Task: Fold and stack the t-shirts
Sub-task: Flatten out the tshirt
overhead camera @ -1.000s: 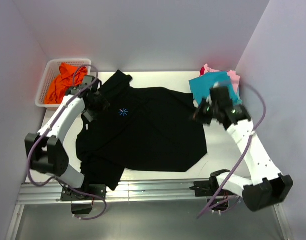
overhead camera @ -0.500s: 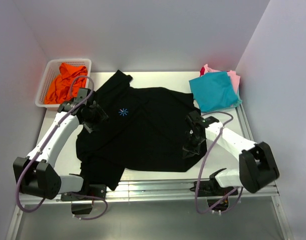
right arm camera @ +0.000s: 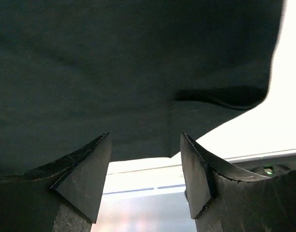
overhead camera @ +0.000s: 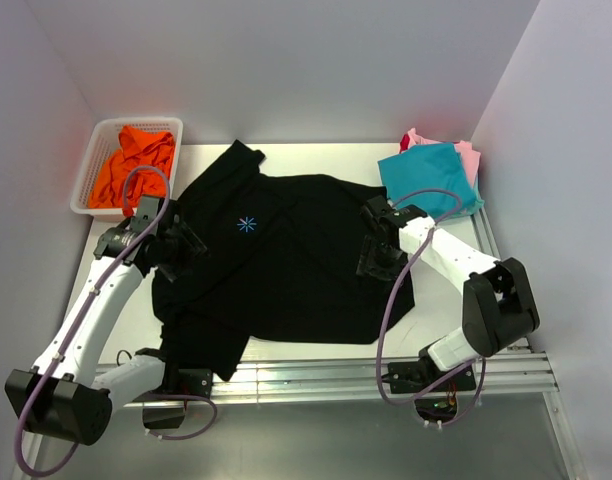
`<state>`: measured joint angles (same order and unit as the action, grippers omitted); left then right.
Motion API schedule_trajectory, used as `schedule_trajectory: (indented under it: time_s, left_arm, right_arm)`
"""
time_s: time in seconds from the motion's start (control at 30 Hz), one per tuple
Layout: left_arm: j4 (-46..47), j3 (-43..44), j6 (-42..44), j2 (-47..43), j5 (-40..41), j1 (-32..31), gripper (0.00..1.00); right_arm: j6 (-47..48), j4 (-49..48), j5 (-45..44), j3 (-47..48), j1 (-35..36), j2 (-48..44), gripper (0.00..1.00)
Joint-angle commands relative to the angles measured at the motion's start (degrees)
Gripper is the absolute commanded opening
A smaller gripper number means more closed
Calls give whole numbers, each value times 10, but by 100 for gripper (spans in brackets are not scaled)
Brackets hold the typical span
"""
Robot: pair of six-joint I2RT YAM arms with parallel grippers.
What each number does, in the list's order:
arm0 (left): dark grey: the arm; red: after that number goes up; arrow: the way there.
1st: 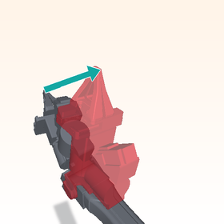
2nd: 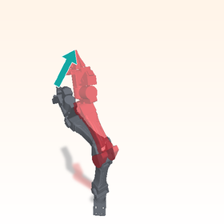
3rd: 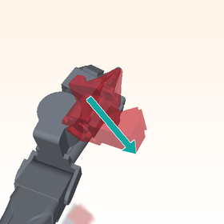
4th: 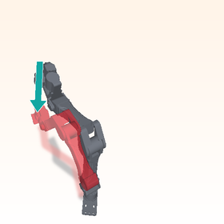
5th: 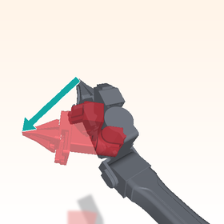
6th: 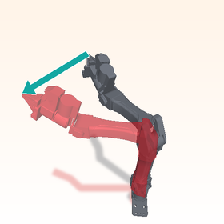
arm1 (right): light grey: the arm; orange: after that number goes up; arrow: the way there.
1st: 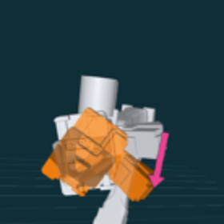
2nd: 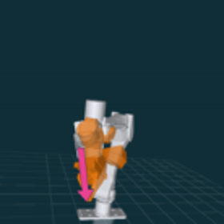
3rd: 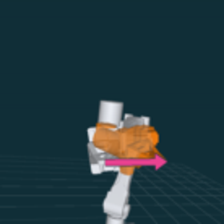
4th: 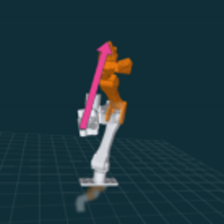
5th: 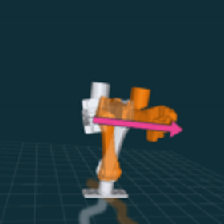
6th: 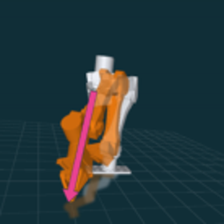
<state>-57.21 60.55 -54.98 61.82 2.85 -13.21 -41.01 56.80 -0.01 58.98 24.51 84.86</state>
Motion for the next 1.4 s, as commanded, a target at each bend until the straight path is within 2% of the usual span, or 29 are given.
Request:
schedule_trajectory:
  time_s: [0.0, 0.2, 0.4, 1.13, 1.37]
  left_arm:
    - [-6, -11, -7, -19, -3, -2, 61]
    - [-4, -14, -2, -20, -2, -2, 61]
    - [-6, -1, 8, -7, -5, -2, 59]
    - [-19, 11, 27, 1, 0, -2, 59]
    - [-20, 15, 33, 3, 7, -1, 59]
  right_arm:
    - [2, 33, -62, 4, -21, 0, 66]
    - [-4, 11, -64, -53, -39, -29, 60]
    - [-12, -46, -52, -107, -39, -10, 56]
    - [-12, -96, -52, -106, -39, 53, 50]
    - [-14, -79, -67, -100, -39, 51, 21]
